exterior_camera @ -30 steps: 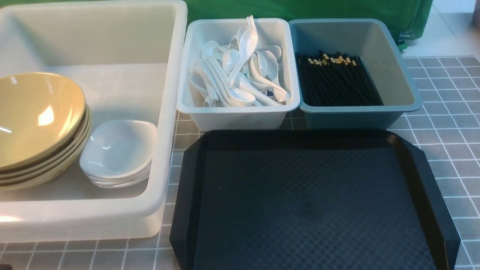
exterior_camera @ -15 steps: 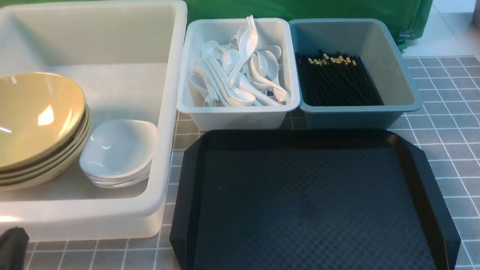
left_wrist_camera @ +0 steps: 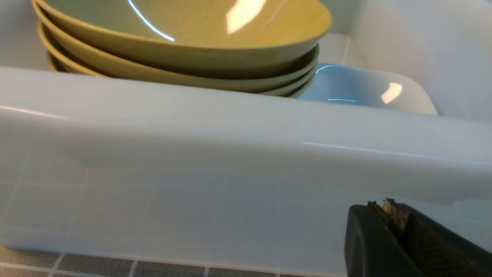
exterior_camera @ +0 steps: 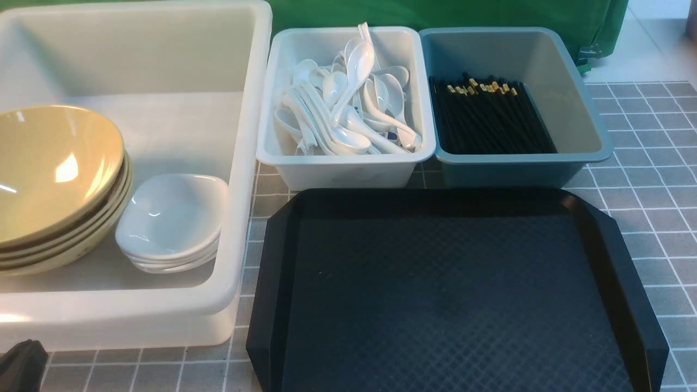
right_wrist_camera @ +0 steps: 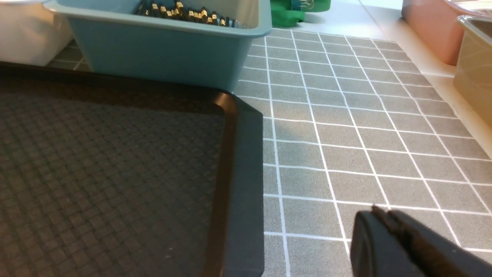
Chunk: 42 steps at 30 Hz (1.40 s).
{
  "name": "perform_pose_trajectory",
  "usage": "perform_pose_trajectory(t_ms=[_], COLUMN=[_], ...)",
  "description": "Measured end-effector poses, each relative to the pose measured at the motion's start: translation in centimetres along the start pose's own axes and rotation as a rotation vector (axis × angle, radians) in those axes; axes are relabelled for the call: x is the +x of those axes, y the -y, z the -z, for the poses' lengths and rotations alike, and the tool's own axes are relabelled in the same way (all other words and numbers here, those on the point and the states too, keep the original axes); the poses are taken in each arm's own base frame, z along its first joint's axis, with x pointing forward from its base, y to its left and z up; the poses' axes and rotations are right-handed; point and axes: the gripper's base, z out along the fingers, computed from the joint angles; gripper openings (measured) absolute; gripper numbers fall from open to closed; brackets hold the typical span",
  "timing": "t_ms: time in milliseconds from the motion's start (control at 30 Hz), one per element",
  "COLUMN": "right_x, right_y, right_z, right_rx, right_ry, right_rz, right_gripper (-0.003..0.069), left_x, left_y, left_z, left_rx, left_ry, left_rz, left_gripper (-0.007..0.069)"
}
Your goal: On grey table put chopsticks spoon bowls plates into blue grey white boxes.
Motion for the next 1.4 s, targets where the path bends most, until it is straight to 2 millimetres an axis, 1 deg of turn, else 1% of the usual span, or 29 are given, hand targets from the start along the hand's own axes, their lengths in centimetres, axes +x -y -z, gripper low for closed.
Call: perform_pose_trajectory(t_ms=[1400], right_x=[0.0], right_y=[0.0], right_z=[0.0], right_rx=[0.0], right_ry=[0.0], right_rz=[0.0], right_gripper=[0.0097], left_x=[0.0], left_y=[0.0], left_z=[0.0], left_rx=[0.0], left_ry=[0.0], left_rz=[0.0], left_gripper=[-0.001])
